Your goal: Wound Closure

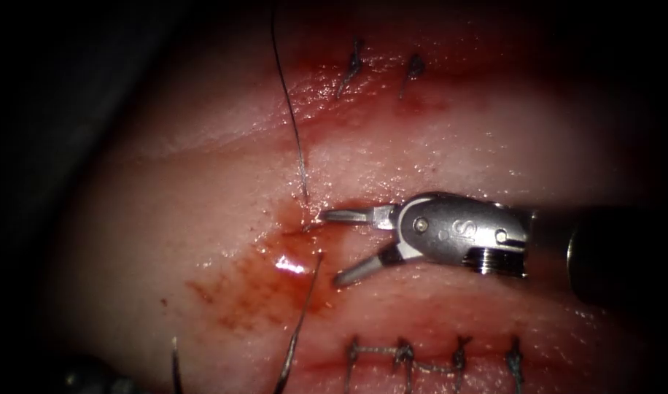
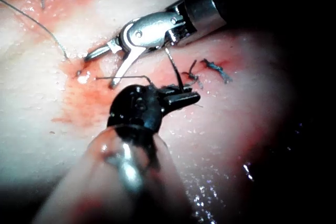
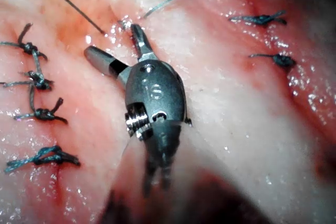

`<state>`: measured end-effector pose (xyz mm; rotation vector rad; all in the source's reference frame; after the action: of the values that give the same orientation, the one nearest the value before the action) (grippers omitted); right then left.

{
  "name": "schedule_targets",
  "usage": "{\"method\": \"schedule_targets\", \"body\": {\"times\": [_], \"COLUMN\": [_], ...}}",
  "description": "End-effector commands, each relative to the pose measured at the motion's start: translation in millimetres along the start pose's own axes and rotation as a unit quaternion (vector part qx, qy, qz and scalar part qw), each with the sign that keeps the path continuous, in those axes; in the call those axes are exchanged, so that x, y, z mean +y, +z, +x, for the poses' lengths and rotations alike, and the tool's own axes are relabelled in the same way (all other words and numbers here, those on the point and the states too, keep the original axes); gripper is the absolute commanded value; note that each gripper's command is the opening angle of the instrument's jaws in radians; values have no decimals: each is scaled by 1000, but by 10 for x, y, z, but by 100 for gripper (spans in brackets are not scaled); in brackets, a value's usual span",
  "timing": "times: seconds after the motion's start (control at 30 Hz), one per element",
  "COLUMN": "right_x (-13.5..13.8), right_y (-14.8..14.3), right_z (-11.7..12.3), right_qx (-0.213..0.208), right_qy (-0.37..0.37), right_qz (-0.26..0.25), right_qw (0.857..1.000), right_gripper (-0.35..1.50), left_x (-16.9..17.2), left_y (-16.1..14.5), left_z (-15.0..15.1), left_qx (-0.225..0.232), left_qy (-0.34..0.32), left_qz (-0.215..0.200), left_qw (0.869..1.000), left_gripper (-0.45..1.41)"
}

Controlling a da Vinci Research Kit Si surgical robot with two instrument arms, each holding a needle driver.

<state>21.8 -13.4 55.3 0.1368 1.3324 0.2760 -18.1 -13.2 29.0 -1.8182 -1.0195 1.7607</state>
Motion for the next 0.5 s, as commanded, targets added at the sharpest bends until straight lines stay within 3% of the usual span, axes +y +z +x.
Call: {"method": "schedule_targets", "body": {"times": [0.03,0.23,0.5], "right_x": [-3,-12,-18], "right_y": [7,10,21], "right_z": [4,15,8], "right_qx": [7,18,13], "right_qy": [4,9,27], "right_qz": [3,14,16], "right_qw": [1000,1000,999], "right_gripper": [130,126,113], "left_x": [0,31,58], "left_y": [1,-15,-23], "left_z": [-1,18,35], "left_qx": [1,10,21], "left_qy": [8,46,72], "left_qz": [5,17,24], "left_qw": [1000,999,997], "left_gripper": [-45,-45,-45]}}
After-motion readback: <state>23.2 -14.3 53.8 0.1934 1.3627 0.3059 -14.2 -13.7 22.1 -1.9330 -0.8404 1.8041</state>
